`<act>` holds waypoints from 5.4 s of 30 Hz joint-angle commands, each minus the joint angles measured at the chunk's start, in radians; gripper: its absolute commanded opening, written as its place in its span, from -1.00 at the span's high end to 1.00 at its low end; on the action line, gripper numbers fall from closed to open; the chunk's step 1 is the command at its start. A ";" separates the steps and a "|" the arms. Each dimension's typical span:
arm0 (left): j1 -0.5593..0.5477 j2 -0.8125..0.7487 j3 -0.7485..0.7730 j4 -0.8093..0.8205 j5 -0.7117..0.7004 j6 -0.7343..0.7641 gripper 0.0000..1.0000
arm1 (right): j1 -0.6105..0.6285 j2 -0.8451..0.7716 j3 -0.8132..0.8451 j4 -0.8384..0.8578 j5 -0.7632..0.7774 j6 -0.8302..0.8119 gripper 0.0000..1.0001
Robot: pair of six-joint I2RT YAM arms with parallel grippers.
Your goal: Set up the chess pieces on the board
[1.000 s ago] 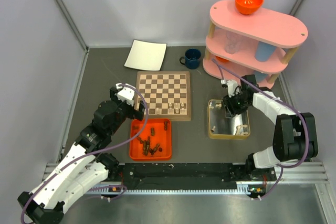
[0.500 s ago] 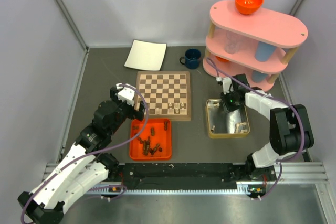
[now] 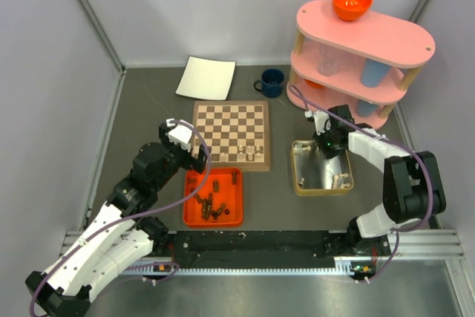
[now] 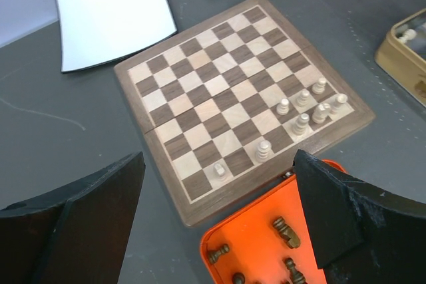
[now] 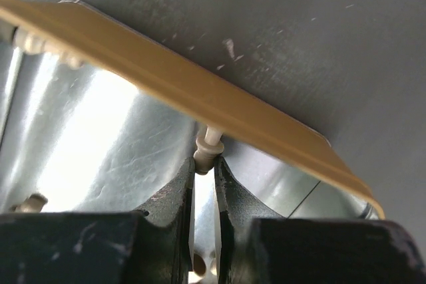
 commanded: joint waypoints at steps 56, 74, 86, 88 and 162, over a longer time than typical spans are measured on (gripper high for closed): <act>-0.238 1.101 0.513 0.491 0.832 -0.964 0.18 | -0.011 -0.480 -0.009 -0.292 -0.913 -0.315 1.00; -0.221 0.943 0.246 0.837 0.685 -1.204 1.00 | -0.010 -0.512 0.013 -0.294 -0.848 -0.292 -0.27; -0.255 0.797 -0.032 1.207 0.302 -1.572 1.00 | -0.034 -0.551 0.031 0.034 -1.001 0.253 -0.37; -0.264 0.794 -0.045 1.242 0.256 -1.601 1.00 | -0.030 -0.520 0.020 0.155 -1.033 0.391 -0.36; 0.035 -0.594 -0.125 -0.032 -0.211 0.146 -0.95 | 0.801 0.738 1.591 -0.825 -0.001 -0.404 0.81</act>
